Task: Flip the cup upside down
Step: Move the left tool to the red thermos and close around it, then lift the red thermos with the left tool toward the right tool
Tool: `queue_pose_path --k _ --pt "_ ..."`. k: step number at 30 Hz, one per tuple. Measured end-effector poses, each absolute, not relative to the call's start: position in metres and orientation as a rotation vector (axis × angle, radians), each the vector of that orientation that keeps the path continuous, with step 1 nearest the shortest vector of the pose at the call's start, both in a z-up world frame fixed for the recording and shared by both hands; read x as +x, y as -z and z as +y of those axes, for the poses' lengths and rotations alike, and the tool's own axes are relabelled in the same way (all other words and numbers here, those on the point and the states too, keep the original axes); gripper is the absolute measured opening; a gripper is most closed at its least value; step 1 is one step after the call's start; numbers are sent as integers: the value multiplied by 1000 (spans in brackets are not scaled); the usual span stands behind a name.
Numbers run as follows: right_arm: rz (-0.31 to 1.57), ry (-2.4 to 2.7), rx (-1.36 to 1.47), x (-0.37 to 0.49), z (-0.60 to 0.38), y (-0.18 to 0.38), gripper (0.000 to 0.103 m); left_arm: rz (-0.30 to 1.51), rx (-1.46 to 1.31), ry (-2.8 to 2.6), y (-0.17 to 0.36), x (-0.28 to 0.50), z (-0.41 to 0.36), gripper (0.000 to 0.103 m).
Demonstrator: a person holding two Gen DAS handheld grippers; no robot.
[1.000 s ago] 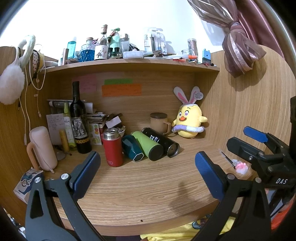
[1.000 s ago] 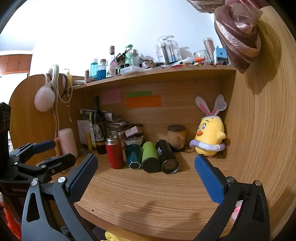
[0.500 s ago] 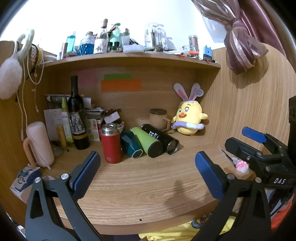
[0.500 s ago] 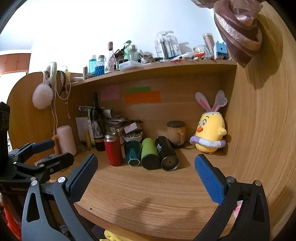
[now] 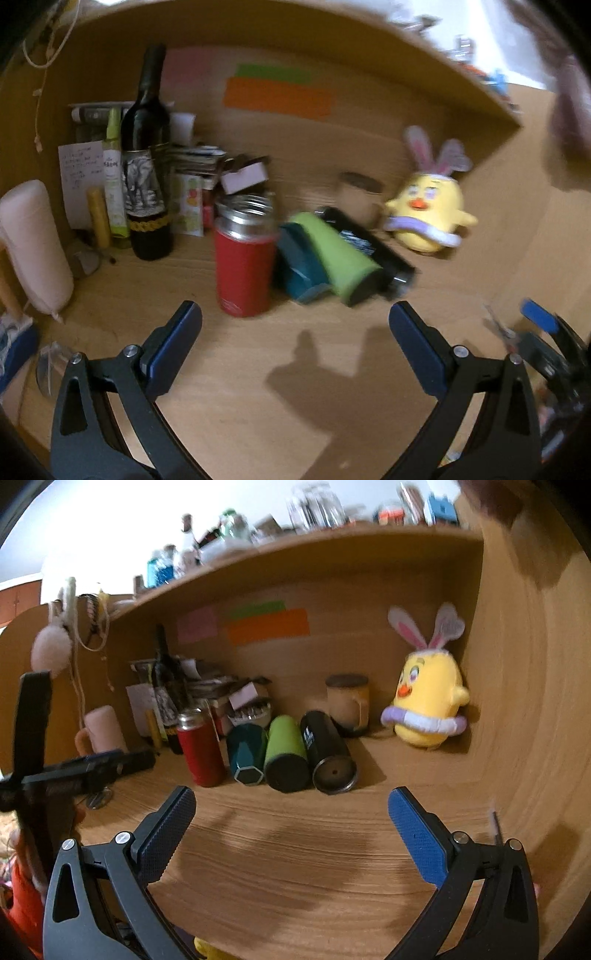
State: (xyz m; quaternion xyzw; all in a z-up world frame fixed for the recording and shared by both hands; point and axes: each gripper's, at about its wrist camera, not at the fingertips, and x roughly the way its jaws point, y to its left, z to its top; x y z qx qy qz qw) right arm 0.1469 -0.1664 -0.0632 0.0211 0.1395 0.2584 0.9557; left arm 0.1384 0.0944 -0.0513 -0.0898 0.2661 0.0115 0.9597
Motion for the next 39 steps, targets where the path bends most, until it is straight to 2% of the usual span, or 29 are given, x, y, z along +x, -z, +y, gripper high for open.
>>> queue_pose_path --k 2,10,12,13,23,32,39 --pt "307 -528 52 158 -165 65 103 567 -159 -66 55 161 104 82" --pt "381 -532 65 194 -162 79 103 632 -116 -95 74 227 119 77" --pt "396 -531 64 199 -162 82 103 628 -100 -108 75 233 117 71" --pt "405 -532 66 203 -162 83 103 633 -96 -110 76 237 117 62" --pt "439 -605 65 202 -153 91 103 643 -43 -97 72 221 103 61" --pt "415 -673 -17 171 -138 101 103 645 -33 164 60 158 44 61" --pt "453 -708 -17 154 -143 117 103 717 -92 374 66 127 -1 61"
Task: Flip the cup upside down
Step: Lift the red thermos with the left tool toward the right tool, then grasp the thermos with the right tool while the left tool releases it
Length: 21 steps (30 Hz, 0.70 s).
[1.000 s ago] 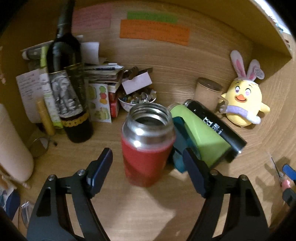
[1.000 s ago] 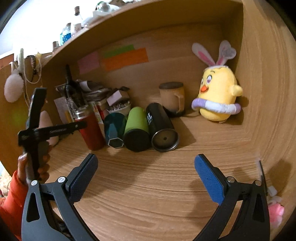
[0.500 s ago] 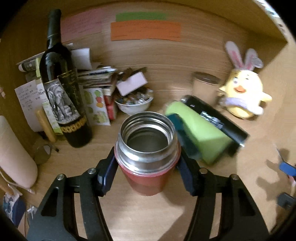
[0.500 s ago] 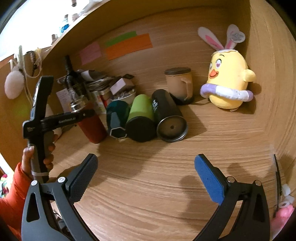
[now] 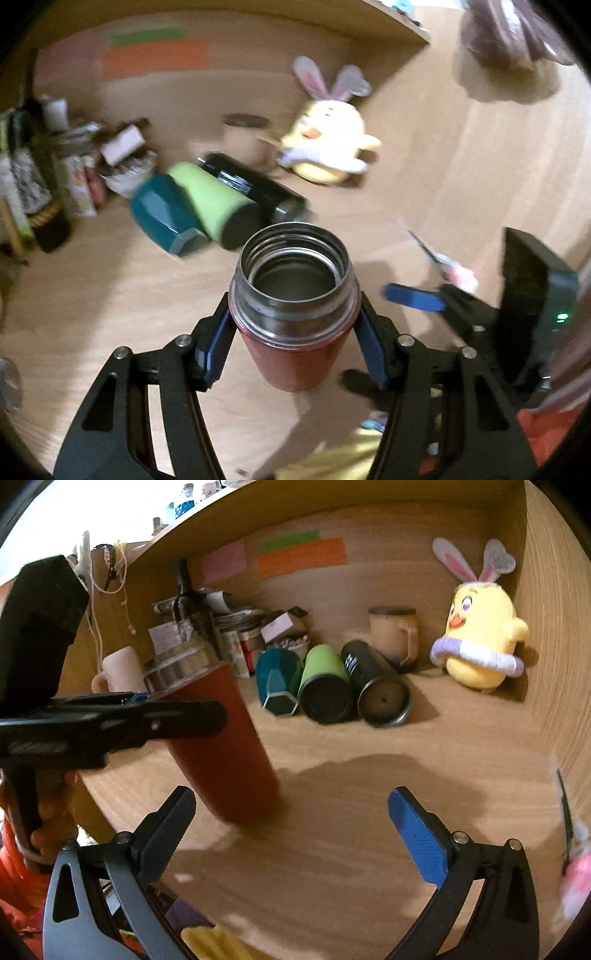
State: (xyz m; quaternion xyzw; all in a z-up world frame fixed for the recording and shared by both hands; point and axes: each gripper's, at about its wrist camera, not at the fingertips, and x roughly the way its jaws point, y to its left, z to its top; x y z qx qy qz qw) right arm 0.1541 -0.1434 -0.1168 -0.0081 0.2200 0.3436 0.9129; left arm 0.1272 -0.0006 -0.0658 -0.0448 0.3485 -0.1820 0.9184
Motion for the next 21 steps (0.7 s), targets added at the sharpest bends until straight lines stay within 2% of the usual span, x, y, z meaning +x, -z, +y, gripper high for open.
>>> queue_pose_path --k 6,8,9,11,17,21 --pt "467 -782 33 145 -143 123 102 744 -173 457 67 121 -10 61" --pt "477 -806 44 147 -139 124 90 747 -193 465 68 122 -7 61" --pt "489 -828 49 150 -135 125 88 749 -211 470 68 123 -3 61" --pt "501 -859 52 153 -129 126 74 756 -248 481 70 126 5 61" --pt "451 -862 -3 151 -110 122 62 762 -351 481 76 140 33 61" --pt "430 -867 -23 151 -101 121 59 773 -353 454 84 150 40 65"
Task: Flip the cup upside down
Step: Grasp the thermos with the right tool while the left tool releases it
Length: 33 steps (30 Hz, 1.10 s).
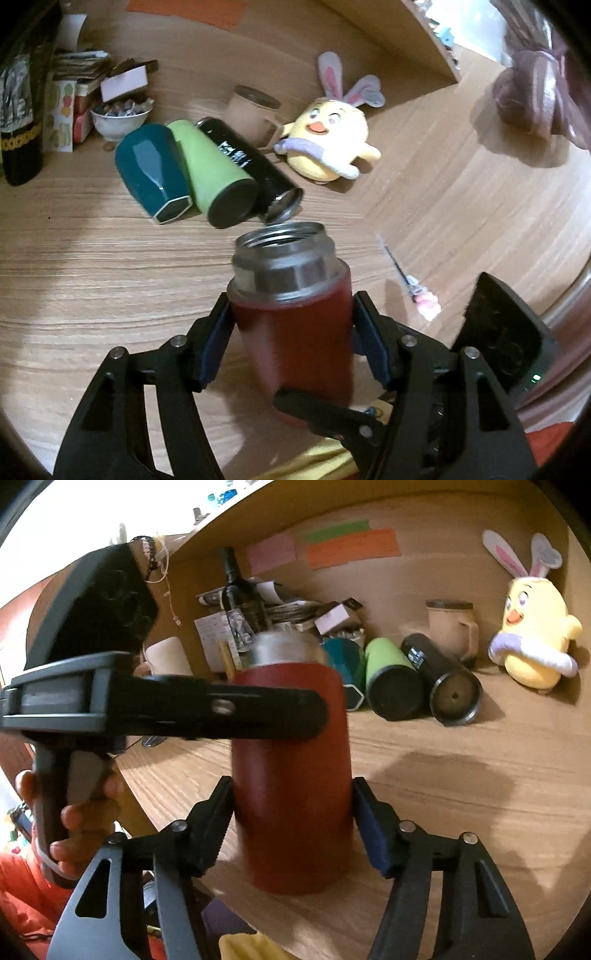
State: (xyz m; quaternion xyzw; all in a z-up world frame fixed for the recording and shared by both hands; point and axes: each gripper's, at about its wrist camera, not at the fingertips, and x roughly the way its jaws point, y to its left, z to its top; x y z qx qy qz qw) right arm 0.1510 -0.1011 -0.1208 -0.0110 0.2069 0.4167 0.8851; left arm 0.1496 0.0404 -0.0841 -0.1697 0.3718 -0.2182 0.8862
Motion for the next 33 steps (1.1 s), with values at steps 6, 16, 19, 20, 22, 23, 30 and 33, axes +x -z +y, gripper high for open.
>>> queue_pose_path --k 6,16,19,20,22,23,30,33 --pt "441 -867 -34 156 -96 121 59 787 -312 392 95 160 46 75" --pt "475 -852 -51 160 -90 127 59 813 -295 328 111 166 55 90" --pt "480 -856 -41 161 -93 128 59 801 -281 326 111 163 54 93" --pt "481 -857 -38 160 -93 127 59 793 -266 317 109 161 53 93" --pt "474 -853 -44 159 -92 126 59 772 -238 293 105 159 52 93" --pt "471 -852 -45 158 -92 125 59 754 -220 273 102 157 53 93" --pt "422 -842 -34 151 -102 112 59 710 -187 193 92 156 68 93" --pt "402 -840 -24 150 -107 105 59 707 -190 187 92 156 73 93"
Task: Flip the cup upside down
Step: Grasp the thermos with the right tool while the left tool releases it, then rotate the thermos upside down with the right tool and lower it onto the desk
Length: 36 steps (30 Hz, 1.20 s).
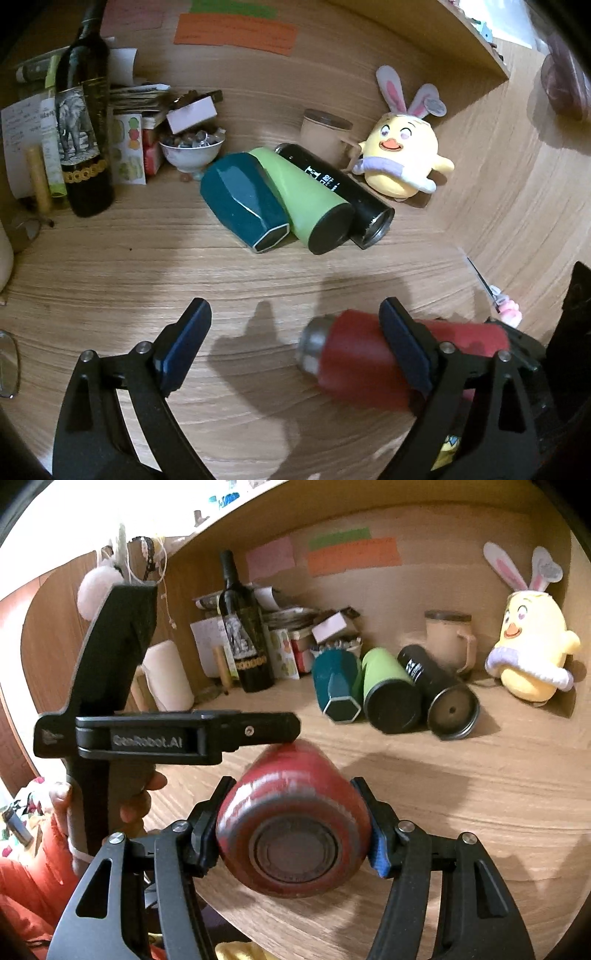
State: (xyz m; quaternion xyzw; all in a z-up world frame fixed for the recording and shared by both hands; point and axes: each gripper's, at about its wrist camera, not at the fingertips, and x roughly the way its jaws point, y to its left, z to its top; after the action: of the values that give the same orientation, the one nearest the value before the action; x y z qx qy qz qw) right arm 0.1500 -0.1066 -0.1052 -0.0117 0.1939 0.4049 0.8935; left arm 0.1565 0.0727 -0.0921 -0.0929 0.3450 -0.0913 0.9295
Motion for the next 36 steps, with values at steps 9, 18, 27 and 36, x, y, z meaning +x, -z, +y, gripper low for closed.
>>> queue_pose_path --k 9,18,27,36 --pt "350 -830 -55 148 -104 90 59 763 -267 227 98 168 88 93" --pt "352 -821 -122 158 -87 77 59 669 -203 307 42 147 88 93" --pt "356 -811 -157 170 -65 72 59 634 -78 257 28 146 71 94" --pt "364 -829 -132 180 -53 74 60 657 -150 215 36 159 90 97"
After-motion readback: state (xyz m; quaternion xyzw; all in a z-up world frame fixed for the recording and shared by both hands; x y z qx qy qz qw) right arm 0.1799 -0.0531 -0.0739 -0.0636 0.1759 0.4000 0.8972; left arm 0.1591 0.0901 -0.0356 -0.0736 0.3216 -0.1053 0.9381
